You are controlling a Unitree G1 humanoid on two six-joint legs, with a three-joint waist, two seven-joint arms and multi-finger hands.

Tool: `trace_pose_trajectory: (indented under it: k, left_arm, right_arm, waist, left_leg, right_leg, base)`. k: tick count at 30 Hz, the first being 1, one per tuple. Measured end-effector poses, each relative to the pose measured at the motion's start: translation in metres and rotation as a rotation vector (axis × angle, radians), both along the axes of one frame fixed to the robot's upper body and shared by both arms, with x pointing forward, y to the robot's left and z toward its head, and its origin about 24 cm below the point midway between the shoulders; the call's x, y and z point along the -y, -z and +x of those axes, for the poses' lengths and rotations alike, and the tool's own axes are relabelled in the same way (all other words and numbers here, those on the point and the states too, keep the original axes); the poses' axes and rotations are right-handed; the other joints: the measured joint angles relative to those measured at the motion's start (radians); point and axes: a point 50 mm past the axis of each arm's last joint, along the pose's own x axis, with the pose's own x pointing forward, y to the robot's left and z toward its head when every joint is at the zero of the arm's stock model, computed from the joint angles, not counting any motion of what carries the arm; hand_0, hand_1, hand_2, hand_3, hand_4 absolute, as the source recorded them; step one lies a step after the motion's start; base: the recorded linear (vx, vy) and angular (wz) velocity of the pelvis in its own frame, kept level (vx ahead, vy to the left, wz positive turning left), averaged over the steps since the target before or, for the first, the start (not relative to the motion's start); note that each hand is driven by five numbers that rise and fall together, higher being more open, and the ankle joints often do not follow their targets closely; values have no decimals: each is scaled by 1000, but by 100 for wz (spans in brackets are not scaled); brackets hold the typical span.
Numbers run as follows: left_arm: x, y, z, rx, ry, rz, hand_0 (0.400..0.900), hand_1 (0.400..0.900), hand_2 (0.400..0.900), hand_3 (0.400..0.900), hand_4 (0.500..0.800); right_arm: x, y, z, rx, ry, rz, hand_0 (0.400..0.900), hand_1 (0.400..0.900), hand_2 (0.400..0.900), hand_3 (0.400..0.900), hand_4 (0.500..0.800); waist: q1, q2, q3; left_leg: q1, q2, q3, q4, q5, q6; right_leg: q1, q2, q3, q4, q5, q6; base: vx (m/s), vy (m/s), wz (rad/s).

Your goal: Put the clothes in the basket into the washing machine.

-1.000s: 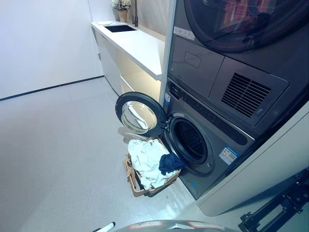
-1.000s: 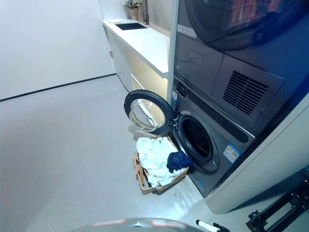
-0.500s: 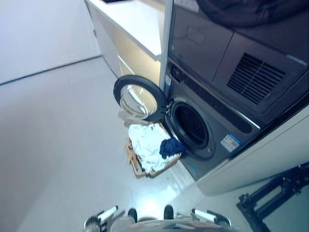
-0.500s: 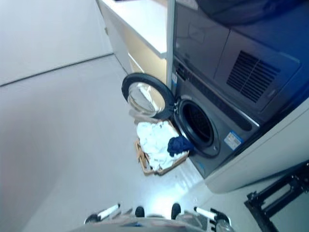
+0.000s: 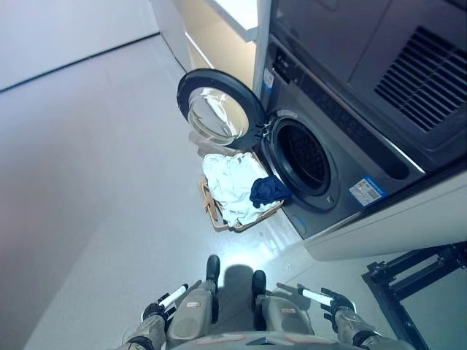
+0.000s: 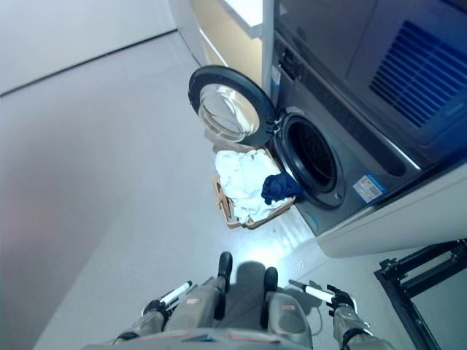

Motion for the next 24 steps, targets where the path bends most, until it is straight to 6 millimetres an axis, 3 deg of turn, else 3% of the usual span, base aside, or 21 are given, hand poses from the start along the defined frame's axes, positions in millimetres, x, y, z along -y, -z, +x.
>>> trace_pose_trajectory:
  k: [1,2,6,7,9,10,14,18,20,24]
  left_arm:
    - [1,0,2,6,-1,1,900,900,900,900,800]
    - [-2,-1,3,17,-4,13,900,900,900,900,800]
    - [-4,0,-3,5,-10,25,900,900,900,900,800]
    - [-5,0,-7,-6,-13,31,900,900,900,900,800]
    - [-12,-2,-2,8,-1,53,900,900,900,900,800]
    - [-16,-5,4,24,7,64,900,900,900,900,800]
    - [-26,-17,36,104,41,101,900,900,900,900,800]
    - [-35,-29,58,159,116,156,900,900,900,900,800]
    - [-37,-34,67,183,129,178,900,900,900,900,800]
    - [-42,-36,69,181,130,206,900,900,900,900,800]
  right_arm:
    - [-1,-2,7,17,-3,-1,900,900,900,900,800]
    - [-6,0,6,13,-1,13,900,900,900,900,800]
    - [-16,2,7,22,-4,37,900,900,900,900,800]
    - [-18,2,9,32,-10,41,900,900,900,900,800]
    - [-27,2,15,45,-24,62,900,900,900,900,800]
    - [-31,4,12,40,-19,77,900,900,900,900,800]
    - [-39,-2,31,110,-22,105,900,900,900,900,800]
    - [-47,-9,46,179,-26,125,900,900,900,900,800]
    - [-50,-17,62,245,-38,134,900,900,900,900,800]
    - [-55,-27,78,308,-64,142,900,900,900,900,800]
  waist:
    - [6,8,11]
    - [9,-4,16]
    - [40,-26,-12]
    - [49,-32,-18]
    - [48,-62,-47]
    - [46,-79,-57]
    - [34,-79,-63]
    - [-2,-78,-60]
    - [-1,-67,-49]
    - [0,-61,-20]
  left_leg:
    - [-7,9,19,2,46,5]
    - [-3,5,32,14,76,18]
    - [-7,-13,81,54,103,67]
    - [-8,-16,97,49,106,91]
    - [-28,-42,112,58,91,191]
    - [-37,-46,118,69,87,210]
    - [-16,-37,117,67,61,230]
    - [22,-54,123,87,26,270]
    - [27,-55,130,82,25,273]
    - [48,-61,147,64,23,271]
  right_leg:
    - [1,10,2,40,-12,-10]
    - [15,0,7,66,-54,24]
    - [47,-20,60,-6,-49,37]
    - [48,-29,64,-19,-49,45]
    - [27,-53,61,-11,-49,77]
    - [10,-66,61,26,-67,96]
    - [-141,-65,58,345,-92,129]
    - [-232,-125,31,638,-121,123]
    - [-250,-127,37,601,-124,126]
    - [-224,-90,65,289,-128,143]
  base:
    - [458,286,-38]
    - [555,382,-42]
    - [392,328,-26]
    - [315,314,-8]
    - [310,326,-9]
    - [199,261,-1]
    - [115,252,2]
    - [111,110,-3]
    - [104,-38,5]
    - [162,-122,16]
